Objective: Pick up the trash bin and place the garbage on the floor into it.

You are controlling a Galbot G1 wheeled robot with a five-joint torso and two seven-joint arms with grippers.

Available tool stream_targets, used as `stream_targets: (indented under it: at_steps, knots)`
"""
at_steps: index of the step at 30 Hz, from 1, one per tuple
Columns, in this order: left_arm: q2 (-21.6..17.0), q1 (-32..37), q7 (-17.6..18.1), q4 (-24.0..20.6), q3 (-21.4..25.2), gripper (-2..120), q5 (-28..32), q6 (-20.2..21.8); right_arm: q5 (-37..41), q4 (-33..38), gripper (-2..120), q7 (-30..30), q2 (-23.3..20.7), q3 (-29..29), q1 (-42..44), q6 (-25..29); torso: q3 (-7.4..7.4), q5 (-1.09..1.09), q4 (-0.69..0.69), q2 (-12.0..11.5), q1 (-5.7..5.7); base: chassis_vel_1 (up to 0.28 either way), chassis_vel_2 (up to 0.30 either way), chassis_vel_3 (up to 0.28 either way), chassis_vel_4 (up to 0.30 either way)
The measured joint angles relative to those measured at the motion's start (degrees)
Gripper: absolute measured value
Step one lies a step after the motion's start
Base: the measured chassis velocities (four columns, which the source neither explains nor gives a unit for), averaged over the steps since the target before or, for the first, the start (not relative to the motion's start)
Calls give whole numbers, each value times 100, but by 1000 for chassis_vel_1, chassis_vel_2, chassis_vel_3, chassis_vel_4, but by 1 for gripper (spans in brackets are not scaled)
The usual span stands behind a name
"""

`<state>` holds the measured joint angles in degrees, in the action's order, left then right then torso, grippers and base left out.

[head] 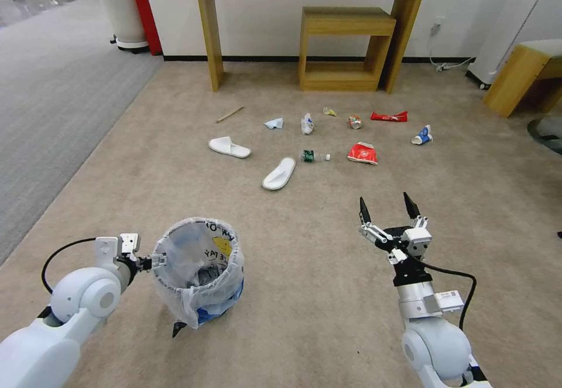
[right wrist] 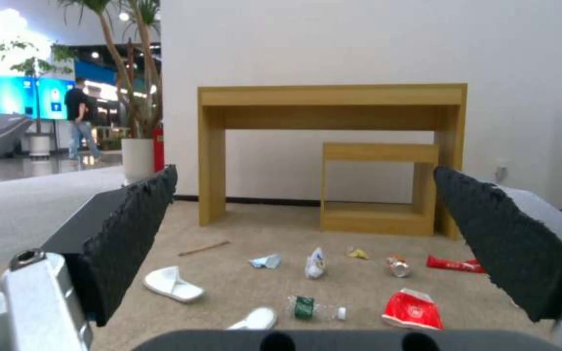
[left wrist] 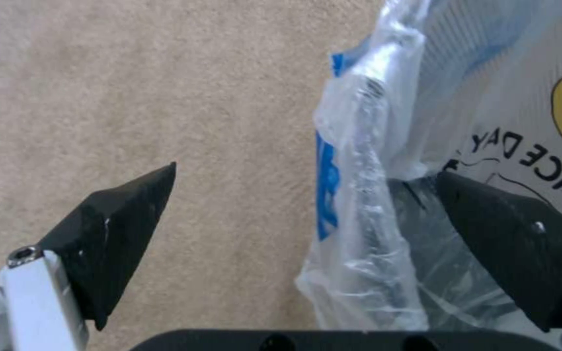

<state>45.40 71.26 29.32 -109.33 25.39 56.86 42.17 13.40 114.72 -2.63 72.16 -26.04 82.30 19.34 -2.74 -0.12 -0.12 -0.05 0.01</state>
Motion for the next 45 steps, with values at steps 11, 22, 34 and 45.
stream_targets:
  at_steps: [11,22,34,45]
  knots:
    - [130,-216,-148,322,-159,98,-247,-3,-20,-155,100,1,23,68,-81,1,0,0,0,0,0,0,0,0,0]
    - [257,-332,-184,554,-230,76,-179,-4,-24,-245,100,2,41,112,-148,11,0,0,0,0,0,0,0,0,0]
    - [334,-255,-243,617,-186,29,-286,-24,-22,-258,100,2,10,115,-160,17,0,-1,0,0,0,0,0,0,0]
    - [114,38,-220,221,99,1,-164,-11,-61,-202,100,2,36,146,-141,20,0,-1,-1,0,0,0,0,0,0]
